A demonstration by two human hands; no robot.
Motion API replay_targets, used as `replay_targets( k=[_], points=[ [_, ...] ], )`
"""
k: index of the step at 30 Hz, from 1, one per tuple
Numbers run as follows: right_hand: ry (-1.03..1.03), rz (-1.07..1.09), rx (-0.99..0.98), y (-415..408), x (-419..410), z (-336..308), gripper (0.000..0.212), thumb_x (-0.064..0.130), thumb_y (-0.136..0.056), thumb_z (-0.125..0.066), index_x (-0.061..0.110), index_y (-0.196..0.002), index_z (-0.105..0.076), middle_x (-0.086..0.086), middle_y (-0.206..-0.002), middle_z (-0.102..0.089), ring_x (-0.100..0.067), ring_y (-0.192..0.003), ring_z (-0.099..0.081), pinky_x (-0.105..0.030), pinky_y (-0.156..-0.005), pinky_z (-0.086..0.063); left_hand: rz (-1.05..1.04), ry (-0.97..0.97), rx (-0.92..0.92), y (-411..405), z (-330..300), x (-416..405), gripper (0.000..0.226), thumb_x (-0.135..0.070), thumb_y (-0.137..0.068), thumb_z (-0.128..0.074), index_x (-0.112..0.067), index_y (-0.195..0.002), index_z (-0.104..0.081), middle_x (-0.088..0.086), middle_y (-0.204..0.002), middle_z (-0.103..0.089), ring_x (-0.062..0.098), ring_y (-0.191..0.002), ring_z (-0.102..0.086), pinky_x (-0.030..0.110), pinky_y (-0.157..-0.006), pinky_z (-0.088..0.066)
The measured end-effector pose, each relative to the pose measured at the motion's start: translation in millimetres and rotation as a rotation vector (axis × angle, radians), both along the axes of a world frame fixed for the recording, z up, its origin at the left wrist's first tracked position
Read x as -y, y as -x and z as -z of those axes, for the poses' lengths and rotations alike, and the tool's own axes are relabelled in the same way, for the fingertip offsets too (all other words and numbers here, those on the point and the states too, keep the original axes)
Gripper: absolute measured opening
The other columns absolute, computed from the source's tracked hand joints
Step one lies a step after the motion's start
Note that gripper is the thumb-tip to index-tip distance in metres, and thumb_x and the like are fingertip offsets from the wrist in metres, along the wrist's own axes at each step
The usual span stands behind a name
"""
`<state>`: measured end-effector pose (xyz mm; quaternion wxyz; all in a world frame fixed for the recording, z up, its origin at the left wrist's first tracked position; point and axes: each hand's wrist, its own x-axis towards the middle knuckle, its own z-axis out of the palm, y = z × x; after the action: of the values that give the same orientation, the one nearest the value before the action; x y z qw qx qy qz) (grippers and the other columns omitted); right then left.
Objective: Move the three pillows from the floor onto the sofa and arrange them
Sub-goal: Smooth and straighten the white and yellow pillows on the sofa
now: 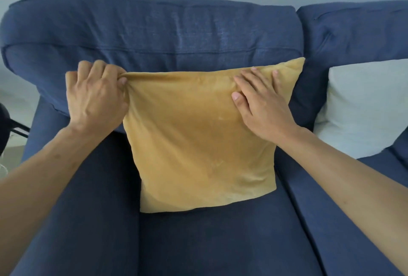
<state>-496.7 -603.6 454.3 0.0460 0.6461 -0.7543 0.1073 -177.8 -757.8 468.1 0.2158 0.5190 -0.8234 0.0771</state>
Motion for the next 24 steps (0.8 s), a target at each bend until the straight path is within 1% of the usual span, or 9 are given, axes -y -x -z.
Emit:
replay_targets(
  k=[7,12,13,15,17,18,19,21,24],
  points=[
    [0.052,-0.025,0.043,-0.7,-2.1,10.1,0.058,0.046,-0.118,-0.025,0.016,-0.164,-0.044,-0.007,-0.174,-0.040,-0.027,-0.168,-0.021,-0.063,-0.136,-0.002,-0.063,0.072,-0.123,-7.9,18.6,-9.5,0.026,-0.026,-0.110,-0.051,-0.006,-0.115,-0.067,0.020,-0.112,-0.065,0.046,-0.109,-0.052,0.055,-0.089,-0.035],
    [-0.023,-0.018,-0.010,0.0,-1.9,24.1,0.063,0.047,-0.118,-0.019,0.013,-0.170,-0.034,-0.010,-0.180,-0.028,-0.028,-0.171,-0.011,-0.060,-0.137,0.003,-0.085,-0.143,-0.066,4.4,35.4,-12.2,0.026,-0.024,-0.106,-0.061,-0.008,-0.124,-0.072,0.021,-0.124,-0.067,0.049,-0.116,-0.052,0.063,-0.095,-0.042],
    [0.015,0.004,-0.009,-4.4,-2.3,23.1,0.062,0.044,-0.119,-0.021,0.011,-0.170,-0.033,-0.013,-0.181,-0.025,-0.029,-0.171,-0.009,-0.061,-0.137,0.003,-0.071,-0.143,-0.105,5.9,32.8,-12.9,0.027,-0.021,-0.104,-0.062,-0.010,-0.127,-0.072,0.019,-0.129,-0.065,0.048,-0.119,-0.051,0.063,-0.097,-0.042],
    [0.149,0.020,-0.004,-17.5,-8.7,18.7,0.061,0.039,-0.119,-0.029,0.007,-0.171,-0.030,-0.018,-0.182,-0.018,-0.033,-0.171,-0.007,-0.063,-0.136,0.000,-0.017,-0.033,-0.204,12.0,23.2,-21.4,0.033,-0.014,-0.102,-0.062,-0.013,-0.134,-0.069,0.013,-0.138,-0.063,0.043,-0.126,-0.049,0.058,-0.102,-0.042],
    [0.267,-0.059,-0.021,-37.9,-20.0,21.3,0.063,0.036,-0.118,-0.038,0.002,-0.171,-0.029,-0.021,-0.181,-0.017,-0.037,-0.170,-0.010,-0.066,-0.135,-0.005,0.112,0.067,-0.323,33.2,14.7,-47.4,0.036,-0.010,-0.103,-0.059,-0.009,-0.139,-0.067,0.012,-0.147,-0.062,0.037,-0.135,-0.050,0.054,-0.112,-0.042],
    [0.290,-0.119,-0.039,-49.1,-25.0,25.4,0.063,0.035,-0.117,-0.040,0.002,-0.170,-0.030,-0.020,-0.181,-0.020,-0.038,-0.170,-0.013,-0.068,-0.135,-0.007,0.204,0.053,-0.362,49.7,14.4,-65.4,0.037,-0.011,-0.106,-0.057,-0.006,-0.142,-0.065,0.014,-0.152,-0.059,0.036,-0.142,-0.049,0.054,-0.119,-0.040],
    [0.292,-0.168,-0.056,-58.7,-27.4,31.0,0.063,0.035,-0.117,-0.042,0.003,-0.170,-0.032,-0.019,-0.180,-0.022,-0.037,-0.169,-0.016,-0.069,-0.134,-0.008,0.290,0.003,-0.359,67.8,18.3,-82.8,0.040,-0.014,-0.109,-0.053,-0.003,-0.147,-0.061,0.015,-0.159,-0.054,0.036,-0.151,-0.044,0.056,-0.125,-0.035],
    [0.255,-0.190,-0.064,-66.7,-23.9,42.9,0.062,0.033,-0.115,-0.040,0.006,-0.171,-0.032,-0.014,-0.181,-0.024,-0.034,-0.170,-0.015,-0.069,-0.135,-0.007,0.394,-0.132,-0.258,100.2,36.2,-106.8,0.050,-0.027,-0.115,-0.039,-0.006,-0.159,-0.048,0.012,-0.170,-0.041,0.032,-0.163,-0.029,0.059,-0.131,-0.022],
    [0.178,-0.143,-0.110,-52.5,-6.5,54.0,0.061,0.035,-0.116,-0.033,0.011,-0.172,-0.030,-0.009,-0.181,-0.025,-0.030,-0.171,-0.013,-0.067,-0.135,-0.006,0.363,-0.177,-0.069,114.5,64.2,-92.2,0.065,-0.047,-0.116,-0.015,-0.012,-0.166,-0.037,0.005,-0.175,-0.031,0.024,-0.167,-0.017,0.056,-0.135,-0.011]
  ],
)
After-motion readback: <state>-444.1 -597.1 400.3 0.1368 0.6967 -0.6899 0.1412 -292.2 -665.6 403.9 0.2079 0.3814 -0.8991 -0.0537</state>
